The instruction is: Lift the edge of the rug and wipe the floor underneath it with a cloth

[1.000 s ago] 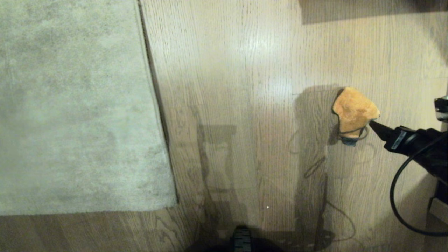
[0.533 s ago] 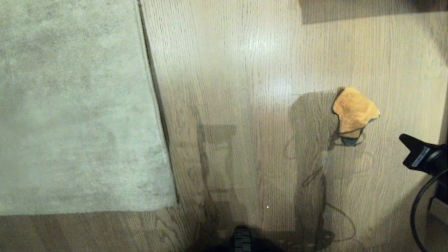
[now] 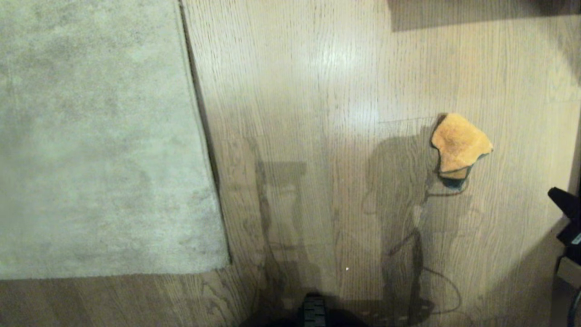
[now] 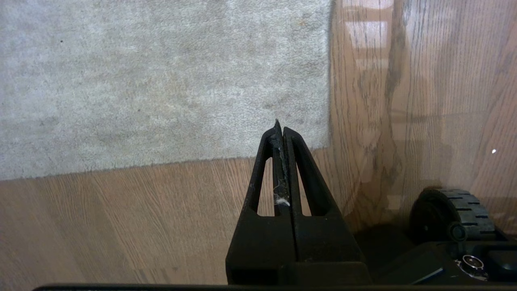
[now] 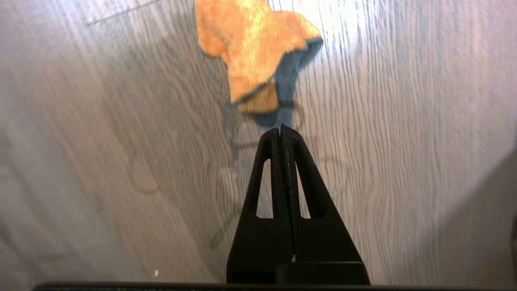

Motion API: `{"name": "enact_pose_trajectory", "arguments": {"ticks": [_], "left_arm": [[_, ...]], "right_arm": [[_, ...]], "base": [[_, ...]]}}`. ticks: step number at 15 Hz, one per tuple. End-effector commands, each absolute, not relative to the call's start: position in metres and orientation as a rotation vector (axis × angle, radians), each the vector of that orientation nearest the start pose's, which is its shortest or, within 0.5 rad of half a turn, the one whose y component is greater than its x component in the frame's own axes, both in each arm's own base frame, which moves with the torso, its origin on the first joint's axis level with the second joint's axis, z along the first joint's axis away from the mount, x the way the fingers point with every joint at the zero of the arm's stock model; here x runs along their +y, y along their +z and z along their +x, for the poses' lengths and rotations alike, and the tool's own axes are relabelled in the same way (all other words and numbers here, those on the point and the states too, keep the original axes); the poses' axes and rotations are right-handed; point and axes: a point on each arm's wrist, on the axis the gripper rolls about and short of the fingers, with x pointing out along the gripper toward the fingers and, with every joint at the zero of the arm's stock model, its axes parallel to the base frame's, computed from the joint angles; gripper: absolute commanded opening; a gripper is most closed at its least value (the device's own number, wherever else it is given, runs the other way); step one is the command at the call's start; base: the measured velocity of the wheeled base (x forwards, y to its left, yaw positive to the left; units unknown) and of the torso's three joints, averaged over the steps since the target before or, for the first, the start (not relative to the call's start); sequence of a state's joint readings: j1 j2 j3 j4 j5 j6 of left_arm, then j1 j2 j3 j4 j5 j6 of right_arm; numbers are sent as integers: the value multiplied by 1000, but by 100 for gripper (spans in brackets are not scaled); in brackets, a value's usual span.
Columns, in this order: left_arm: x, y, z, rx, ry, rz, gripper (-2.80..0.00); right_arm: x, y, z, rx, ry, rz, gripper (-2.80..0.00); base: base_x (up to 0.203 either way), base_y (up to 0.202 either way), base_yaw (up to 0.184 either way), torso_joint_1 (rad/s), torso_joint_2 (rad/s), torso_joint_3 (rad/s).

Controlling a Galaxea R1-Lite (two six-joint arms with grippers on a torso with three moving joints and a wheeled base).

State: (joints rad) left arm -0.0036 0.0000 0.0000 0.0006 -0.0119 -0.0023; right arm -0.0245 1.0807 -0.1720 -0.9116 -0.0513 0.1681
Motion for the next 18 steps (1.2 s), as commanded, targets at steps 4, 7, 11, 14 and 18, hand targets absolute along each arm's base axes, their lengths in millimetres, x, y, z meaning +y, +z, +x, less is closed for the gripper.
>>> {"name": "enact_pose_trajectory", "arguments": {"ticks": [4, 7, 11, 14, 18], "left_arm": [[0, 75, -23, 1, -15, -3, -280], [0, 75, -23, 0, -15, -3, -280], [0, 75, -23, 0, -15, -3, -280], [0, 75, -23, 0, -15, -3, -280], [0, 75, -23, 0, -16, -3, -280]], "right_arm": [[-1, 152, 70, -64, -49, 169, -280], [-1, 141, 48, -55, -43, 145, -280], [0, 127, 26, -19, -16, 111, -280], [-1, 111, 7, -1, -7, 83, -280], [-1, 93, -7, 38, -30, 44, -280]], "base": [[0, 0, 0, 0, 0, 0], [0, 0, 0, 0, 0, 0], [0, 0, 0, 0, 0, 0], [0, 0, 0, 0, 0, 0], [0, 0, 0, 0, 0, 0]]}}
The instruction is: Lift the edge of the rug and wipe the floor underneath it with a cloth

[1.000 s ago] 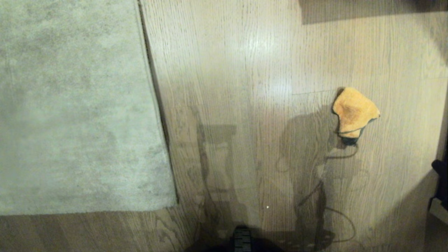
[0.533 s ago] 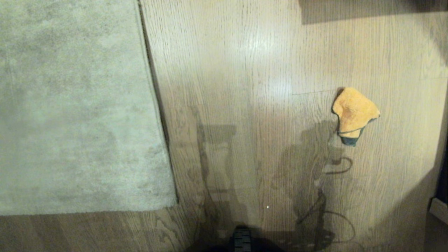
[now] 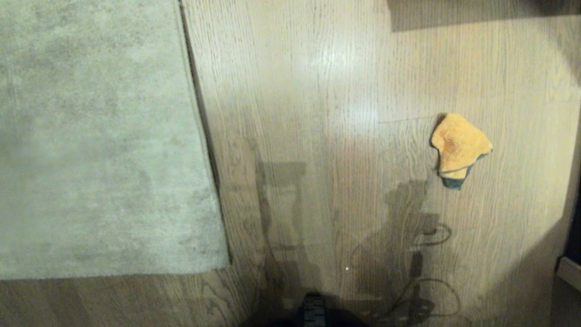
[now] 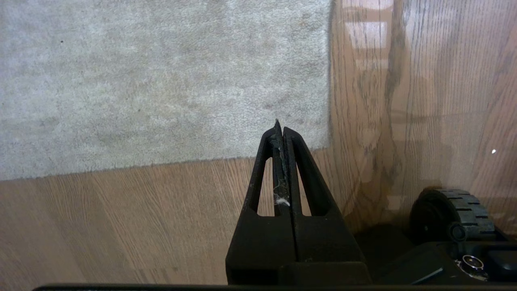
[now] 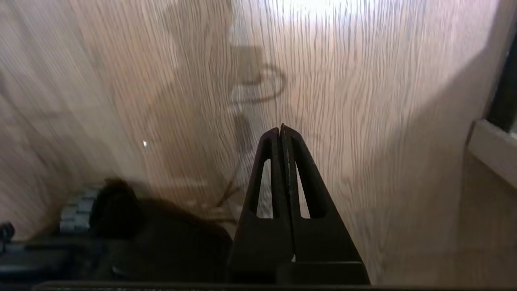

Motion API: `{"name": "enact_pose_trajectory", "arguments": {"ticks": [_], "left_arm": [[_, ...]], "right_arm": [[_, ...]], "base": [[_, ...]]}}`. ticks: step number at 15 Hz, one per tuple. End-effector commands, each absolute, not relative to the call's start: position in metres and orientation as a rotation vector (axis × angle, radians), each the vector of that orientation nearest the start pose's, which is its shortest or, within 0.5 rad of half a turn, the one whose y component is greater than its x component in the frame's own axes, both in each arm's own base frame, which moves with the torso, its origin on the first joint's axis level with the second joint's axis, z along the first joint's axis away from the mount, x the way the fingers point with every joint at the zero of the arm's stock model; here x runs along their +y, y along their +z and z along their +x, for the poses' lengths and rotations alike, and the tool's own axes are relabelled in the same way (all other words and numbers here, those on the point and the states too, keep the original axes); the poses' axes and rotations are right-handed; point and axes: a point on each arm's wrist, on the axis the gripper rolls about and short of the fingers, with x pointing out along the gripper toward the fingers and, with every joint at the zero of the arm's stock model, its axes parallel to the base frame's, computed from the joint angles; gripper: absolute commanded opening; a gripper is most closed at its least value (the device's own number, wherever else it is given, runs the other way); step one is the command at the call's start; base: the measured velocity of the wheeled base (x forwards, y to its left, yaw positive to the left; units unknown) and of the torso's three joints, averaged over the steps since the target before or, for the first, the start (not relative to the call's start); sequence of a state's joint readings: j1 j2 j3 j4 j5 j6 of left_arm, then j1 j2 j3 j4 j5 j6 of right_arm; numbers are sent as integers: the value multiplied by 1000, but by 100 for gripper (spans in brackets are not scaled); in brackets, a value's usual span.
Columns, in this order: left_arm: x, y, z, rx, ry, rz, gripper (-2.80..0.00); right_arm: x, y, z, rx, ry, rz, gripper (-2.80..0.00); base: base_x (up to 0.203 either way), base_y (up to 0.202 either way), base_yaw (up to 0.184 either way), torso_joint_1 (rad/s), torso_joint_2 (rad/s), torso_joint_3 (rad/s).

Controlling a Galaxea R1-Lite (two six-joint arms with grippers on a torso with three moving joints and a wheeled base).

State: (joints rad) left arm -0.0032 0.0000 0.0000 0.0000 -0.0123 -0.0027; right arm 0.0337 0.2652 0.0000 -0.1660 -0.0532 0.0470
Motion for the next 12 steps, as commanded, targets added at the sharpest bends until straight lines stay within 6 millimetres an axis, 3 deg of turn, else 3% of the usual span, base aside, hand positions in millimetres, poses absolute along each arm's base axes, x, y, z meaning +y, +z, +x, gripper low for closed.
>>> {"name": "enact_pose_trajectory", "arguments": {"ticks": [1, 5, 12], "left_arm": [[0, 75, -23, 0, -15, -3, -280], [0, 75, -23, 0, -15, -3, -280], [0, 75, -23, 0, -15, -3, -280]], "right_arm": [[-1, 88, -11, 41, -38, 34, -280], [-1, 77, -22, -11, -23, -1, -280], [0, 77, -23, -14, -14, -12, -280]], "base": [[0, 0, 0, 0, 0, 0], [0, 0, 0, 0, 0, 0], [0, 0, 0, 0, 0, 0]]}}
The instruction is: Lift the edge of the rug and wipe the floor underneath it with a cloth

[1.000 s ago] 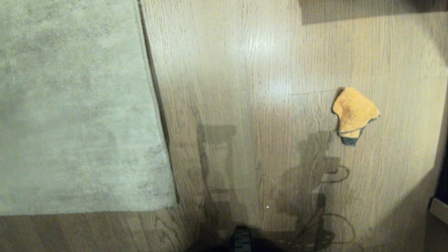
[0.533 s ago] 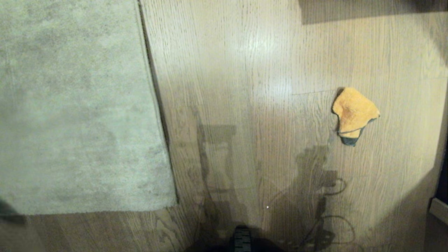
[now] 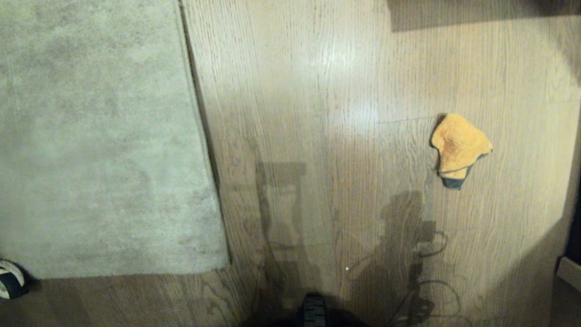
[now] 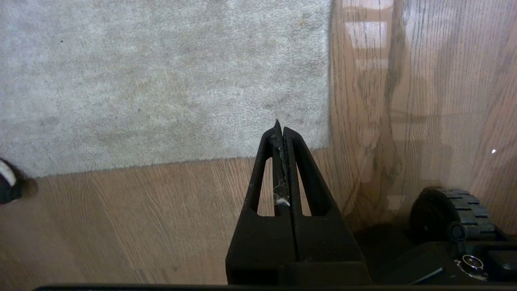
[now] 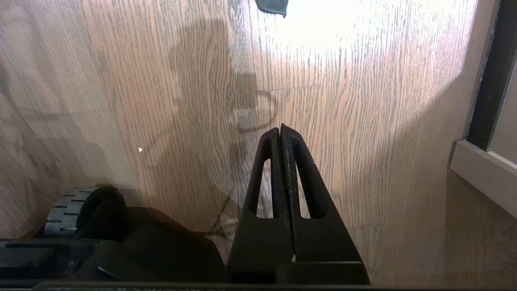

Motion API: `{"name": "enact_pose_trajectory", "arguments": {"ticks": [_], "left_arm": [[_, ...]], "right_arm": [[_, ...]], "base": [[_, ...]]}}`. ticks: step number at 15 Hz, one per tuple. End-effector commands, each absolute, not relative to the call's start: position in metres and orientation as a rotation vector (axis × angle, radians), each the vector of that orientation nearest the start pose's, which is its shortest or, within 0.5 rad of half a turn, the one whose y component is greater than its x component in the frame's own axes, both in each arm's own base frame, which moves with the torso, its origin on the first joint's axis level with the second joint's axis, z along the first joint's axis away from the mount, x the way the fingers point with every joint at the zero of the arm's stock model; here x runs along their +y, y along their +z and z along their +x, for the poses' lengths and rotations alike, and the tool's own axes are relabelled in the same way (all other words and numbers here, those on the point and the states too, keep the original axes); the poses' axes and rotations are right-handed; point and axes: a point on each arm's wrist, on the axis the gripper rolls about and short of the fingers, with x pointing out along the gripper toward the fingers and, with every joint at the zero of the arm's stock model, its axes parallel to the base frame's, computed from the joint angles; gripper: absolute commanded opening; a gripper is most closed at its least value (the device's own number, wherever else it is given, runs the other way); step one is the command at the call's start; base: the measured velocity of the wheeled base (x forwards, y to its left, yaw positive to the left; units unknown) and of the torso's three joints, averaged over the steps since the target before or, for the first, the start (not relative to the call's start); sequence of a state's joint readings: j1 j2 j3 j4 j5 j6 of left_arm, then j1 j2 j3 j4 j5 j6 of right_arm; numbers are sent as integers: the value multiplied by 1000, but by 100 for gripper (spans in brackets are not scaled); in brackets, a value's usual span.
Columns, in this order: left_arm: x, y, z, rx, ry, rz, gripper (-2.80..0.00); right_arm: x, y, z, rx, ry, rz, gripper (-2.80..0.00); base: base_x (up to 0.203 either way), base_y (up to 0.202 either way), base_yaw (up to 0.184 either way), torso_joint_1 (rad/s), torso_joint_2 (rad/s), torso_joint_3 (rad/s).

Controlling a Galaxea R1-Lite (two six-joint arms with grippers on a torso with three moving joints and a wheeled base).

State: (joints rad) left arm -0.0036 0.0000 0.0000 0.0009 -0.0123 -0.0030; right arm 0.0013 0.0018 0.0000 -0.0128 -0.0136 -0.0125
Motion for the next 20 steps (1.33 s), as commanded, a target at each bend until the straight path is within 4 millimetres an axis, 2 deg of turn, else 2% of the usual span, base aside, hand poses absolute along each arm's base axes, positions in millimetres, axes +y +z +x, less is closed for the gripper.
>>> {"name": "enact_pose_trajectory", "arguments": {"ticks": [1, 20], "left_arm": [[0, 75, -23, 0, -17, -3, -280], [0, 75, -23, 1, -17, -3, -280]], "right_arm": [[0, 77, -23, -14, -13, -13, -280], [0, 77, -23, -14, -12, -11, -280]], "base": [[0, 0, 0, 0, 0, 0], [0, 0, 0, 0, 0, 0]]}}
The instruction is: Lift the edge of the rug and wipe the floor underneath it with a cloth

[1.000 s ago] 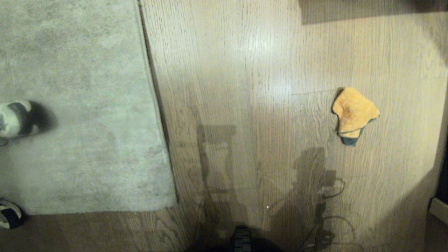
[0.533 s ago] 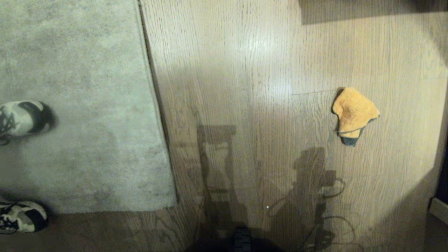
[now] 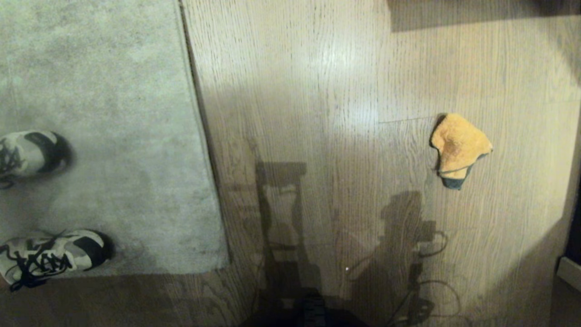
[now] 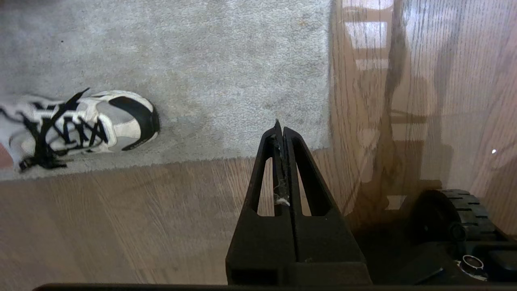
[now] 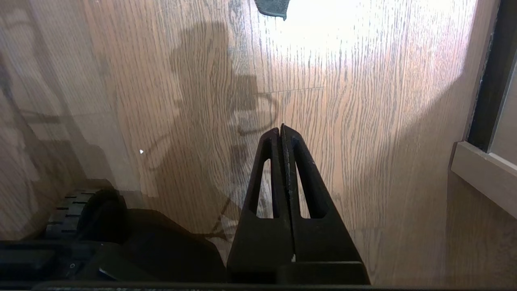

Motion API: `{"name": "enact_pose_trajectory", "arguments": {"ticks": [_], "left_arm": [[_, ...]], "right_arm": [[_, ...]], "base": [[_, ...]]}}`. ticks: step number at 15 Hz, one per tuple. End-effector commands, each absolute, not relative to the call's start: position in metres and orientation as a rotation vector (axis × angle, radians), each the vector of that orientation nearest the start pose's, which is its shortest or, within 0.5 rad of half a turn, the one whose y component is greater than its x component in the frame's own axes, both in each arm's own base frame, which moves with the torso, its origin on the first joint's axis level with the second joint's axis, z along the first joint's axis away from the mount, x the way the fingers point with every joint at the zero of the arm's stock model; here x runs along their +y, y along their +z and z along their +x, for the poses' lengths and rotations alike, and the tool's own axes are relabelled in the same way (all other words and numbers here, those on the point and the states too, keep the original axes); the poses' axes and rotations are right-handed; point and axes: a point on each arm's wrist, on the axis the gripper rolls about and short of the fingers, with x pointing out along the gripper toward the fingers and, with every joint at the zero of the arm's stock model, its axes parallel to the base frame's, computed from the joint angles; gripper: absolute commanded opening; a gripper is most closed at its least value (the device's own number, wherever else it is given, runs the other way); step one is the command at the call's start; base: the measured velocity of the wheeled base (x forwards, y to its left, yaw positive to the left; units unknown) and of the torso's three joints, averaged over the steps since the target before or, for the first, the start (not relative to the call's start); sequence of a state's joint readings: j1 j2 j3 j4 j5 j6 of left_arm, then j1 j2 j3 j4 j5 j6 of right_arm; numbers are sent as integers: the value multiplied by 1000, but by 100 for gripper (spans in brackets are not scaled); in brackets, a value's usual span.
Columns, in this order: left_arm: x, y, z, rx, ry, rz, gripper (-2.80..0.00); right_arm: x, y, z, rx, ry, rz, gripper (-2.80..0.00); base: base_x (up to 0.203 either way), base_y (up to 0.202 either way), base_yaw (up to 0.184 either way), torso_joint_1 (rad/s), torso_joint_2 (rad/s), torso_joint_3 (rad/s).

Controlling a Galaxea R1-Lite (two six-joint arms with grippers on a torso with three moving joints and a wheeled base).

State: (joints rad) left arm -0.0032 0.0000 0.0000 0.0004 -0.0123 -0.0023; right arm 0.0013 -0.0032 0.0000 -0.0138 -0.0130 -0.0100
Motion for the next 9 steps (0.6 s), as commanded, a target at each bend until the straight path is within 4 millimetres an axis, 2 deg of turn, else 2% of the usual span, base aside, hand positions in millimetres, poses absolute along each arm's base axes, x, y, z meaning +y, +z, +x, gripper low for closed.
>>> {"name": "enact_pose_trajectory", "arguments": {"ticks": [1, 9], "left_arm": [[0, 75, -23, 0, -15, -3, -280], [0, 75, -23, 1, -16, -3, -280]], "right_arm": [[0, 77, -23, -14, -12, -11, -280], [0, 77, -23, -14, -12, -11, -280]], "base": [[0, 0, 0, 0, 0, 0], [0, 0, 0, 0, 0, 0]]}}
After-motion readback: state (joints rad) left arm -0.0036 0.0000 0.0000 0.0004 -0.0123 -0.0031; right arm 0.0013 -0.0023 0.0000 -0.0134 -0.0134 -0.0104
